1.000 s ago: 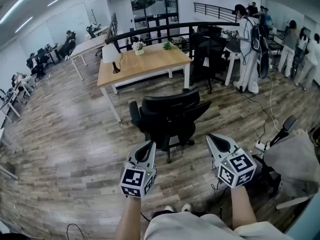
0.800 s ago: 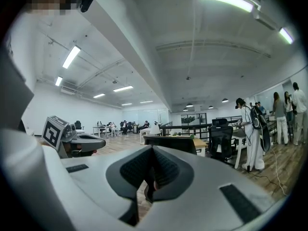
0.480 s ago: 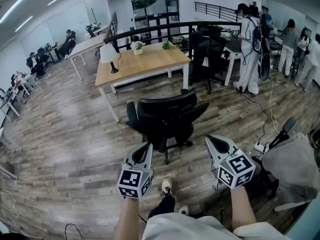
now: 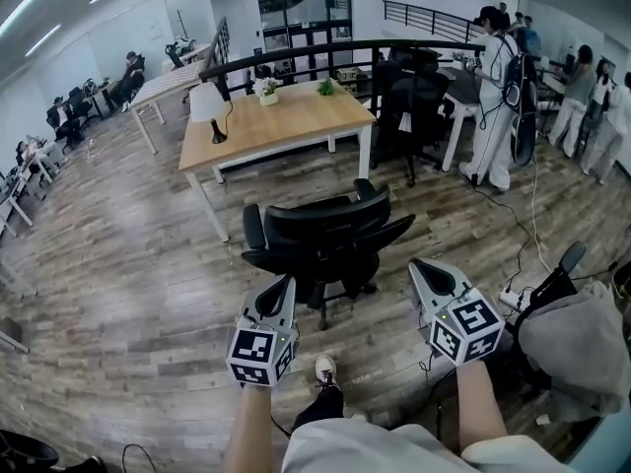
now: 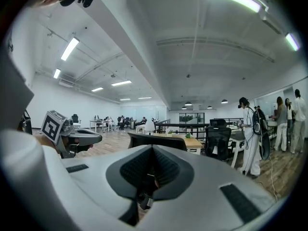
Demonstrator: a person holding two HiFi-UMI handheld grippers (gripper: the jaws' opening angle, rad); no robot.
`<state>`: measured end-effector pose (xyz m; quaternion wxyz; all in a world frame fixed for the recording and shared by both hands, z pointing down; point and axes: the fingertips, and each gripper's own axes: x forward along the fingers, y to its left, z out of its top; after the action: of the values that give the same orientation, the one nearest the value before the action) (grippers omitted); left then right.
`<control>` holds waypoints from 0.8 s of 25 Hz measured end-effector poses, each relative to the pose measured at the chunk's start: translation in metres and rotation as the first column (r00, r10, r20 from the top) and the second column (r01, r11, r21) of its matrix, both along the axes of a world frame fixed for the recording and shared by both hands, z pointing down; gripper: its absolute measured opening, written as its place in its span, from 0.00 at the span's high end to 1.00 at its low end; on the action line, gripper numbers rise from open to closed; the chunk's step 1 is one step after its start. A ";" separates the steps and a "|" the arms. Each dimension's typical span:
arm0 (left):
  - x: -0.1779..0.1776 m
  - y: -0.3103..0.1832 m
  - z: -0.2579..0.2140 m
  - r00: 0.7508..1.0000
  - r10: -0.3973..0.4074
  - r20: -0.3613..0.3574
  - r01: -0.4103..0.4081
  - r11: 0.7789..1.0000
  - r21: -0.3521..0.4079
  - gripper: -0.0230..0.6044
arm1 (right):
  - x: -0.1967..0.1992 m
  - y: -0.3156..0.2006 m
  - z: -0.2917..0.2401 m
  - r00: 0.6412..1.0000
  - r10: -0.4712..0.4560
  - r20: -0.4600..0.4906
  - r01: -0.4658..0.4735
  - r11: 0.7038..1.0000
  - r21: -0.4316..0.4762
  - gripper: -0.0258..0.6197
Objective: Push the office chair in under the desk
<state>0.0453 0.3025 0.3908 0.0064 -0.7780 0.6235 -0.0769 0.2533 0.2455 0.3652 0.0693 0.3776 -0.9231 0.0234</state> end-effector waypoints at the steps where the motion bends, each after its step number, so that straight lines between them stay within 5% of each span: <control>1: -0.004 -0.007 0.002 1.000 -0.002 -0.002 0.002 1.000 -0.004 0.95 | -0.001 -0.009 0.002 1.000 0.007 0.000 -0.007 1.000 -0.006 0.93; 7: -0.031 -0.049 0.011 0.999 -0.052 0.006 0.052 0.999 -0.007 0.90 | -0.008 -0.064 0.009 0.998 0.049 0.040 -0.048 0.999 -0.016 0.93; 10: -0.048 -0.068 0.023 0.997 -0.075 0.022 0.076 0.996 -0.037 0.85 | -0.017 -0.092 0.020 0.999 0.047 0.014 -0.046 0.999 -0.028 0.80; 20: -0.088 -0.118 0.052 0.988 -0.154 0.017 0.155 0.983 -0.102 0.69 | -0.042 -0.156 0.054 0.998 0.011 -0.062 -0.015 0.998 -0.067 0.68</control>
<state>-0.0425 0.1846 0.4430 -0.0369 -0.7262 0.6772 -0.1129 0.2114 0.0896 0.4193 0.1105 0.3815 -0.9167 0.0433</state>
